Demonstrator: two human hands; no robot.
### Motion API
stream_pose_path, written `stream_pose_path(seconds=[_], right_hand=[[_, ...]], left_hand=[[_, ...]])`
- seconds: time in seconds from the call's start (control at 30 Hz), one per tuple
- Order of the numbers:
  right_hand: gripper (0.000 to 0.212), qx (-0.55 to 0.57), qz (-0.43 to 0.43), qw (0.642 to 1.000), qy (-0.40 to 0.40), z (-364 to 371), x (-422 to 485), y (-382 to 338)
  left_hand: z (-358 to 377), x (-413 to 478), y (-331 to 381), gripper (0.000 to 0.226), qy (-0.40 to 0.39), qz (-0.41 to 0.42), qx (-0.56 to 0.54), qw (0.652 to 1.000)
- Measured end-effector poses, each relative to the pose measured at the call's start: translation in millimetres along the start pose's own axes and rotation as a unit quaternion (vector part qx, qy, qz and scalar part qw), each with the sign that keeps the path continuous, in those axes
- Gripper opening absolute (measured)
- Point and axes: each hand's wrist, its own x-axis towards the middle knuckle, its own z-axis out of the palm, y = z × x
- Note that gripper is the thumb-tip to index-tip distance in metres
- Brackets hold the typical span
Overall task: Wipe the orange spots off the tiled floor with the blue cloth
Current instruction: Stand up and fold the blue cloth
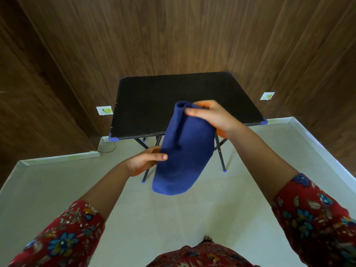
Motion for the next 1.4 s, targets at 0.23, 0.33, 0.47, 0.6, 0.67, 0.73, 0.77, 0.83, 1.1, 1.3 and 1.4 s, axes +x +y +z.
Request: stream_pose_path(seconds=[0.23,0.33,0.47,0.6,0.67,0.73,0.77,0.83,1.1,1.3,1.4], right_hand=[[0.090,0.430,0.325,0.839,0.069,29,-27,121],[0.072,0.370,0.361,0.856,0.010,57,-41,143],[0.032,0.294,0.291,0.909,0.053,66,-34,137],[0.022,0.137,0.252,0.953,0.094,75,-32,144],[0.026,0.065,0.234,0.961,0.131,80,-34,148],[0.038,0.043,0.211,0.962,0.165,80,-33,153],[0.048,0.048,0.193,0.966,0.164,78,-31,152],[0.081,0.039,0.164,0.977,0.133,70,-24,152],[0.016,-0.305,0.042,0.950,0.056,46,-12,122],[0.020,0.074,0.078,0.988,-0.107,-3,-20,74],[0.060,0.262,0.141,0.950,-0.094,1,-27,99]], left_hand=[[7,9,2,0.022,0.155,-0.008,-0.092,0.984],[2,12,-10,0.017,0.203,-0.060,-0.110,0.971],[-7,12,-26,0.034,0.147,-0.161,-0.039,0.975],[-7,19,-45,0.064,0.192,-0.240,-0.038,0.951],[-4,25,-52,0.082,0.253,-0.231,-0.026,0.939],[-2,29,-54,0.110,0.295,-0.180,-0.026,0.938],[-1,29,-51,0.114,0.292,-0.152,-0.010,0.944],[-4,31,-45,0.106,0.266,-0.109,0.066,0.956],[-14,29,-12,0.021,0.281,0.001,0.496,0.822],[-13,2,43,0.013,0.169,0.109,0.202,0.958],[-13,7,48,0.013,0.201,0.119,0.093,0.968]])
